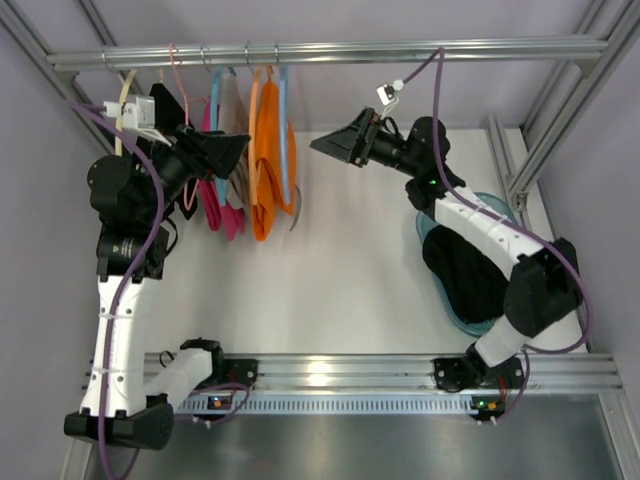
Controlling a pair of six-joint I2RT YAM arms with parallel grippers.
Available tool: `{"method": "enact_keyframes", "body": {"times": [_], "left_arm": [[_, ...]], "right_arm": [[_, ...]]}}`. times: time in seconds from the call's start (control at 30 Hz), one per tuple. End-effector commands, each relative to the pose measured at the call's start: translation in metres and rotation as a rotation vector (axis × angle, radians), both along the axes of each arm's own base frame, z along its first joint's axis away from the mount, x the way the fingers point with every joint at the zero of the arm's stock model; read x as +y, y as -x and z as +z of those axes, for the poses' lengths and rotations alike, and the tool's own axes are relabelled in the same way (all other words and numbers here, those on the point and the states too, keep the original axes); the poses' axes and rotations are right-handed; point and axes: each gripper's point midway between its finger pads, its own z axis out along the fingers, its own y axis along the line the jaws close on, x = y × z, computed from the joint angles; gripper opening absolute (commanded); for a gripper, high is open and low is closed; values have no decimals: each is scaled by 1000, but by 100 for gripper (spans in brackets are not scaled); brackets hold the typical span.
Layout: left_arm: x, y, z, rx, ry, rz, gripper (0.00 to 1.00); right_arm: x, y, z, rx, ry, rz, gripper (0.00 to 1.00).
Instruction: Remove the trousers from the hanger
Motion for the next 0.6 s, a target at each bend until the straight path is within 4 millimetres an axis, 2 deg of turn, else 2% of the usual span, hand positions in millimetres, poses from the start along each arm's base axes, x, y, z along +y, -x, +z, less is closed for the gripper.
{"method": "enact_keyframes", "body": {"times": [0.0,0.03,0.1,0.27,0.3,0.37,0.4,0.47,0.5,0.57], "left_arm": [[6,8,14,-64,-42,30,81],[7,7,14,-63,-40,40,81],[10,5,15,-64,-34,58,81],[18,-2,19,-67,-13,115,82],[19,-3,20,-64,-7,121,82],[22,-2,24,-74,4,139,82],[23,-1,25,-74,11,142,82],[25,-1,29,-82,17,155,83],[27,-1,31,-86,26,162,83],[33,-2,35,-88,35,184,83]], "right_arm": [[-35,11,26,-105,32,-83,99],[-39,12,20,-95,52,-94,99],[-44,18,28,-136,78,-100,99],[-39,32,67,-222,76,-113,99],[-35,39,81,-265,66,-108,99],[-27,43,93,-299,52,-108,99],[-20,53,107,-327,30,-88,99],[-8,57,114,-336,16,-76,99],[-1,67,129,-362,-11,-57,99],[13,68,132,-358,-24,-44,99]]}}
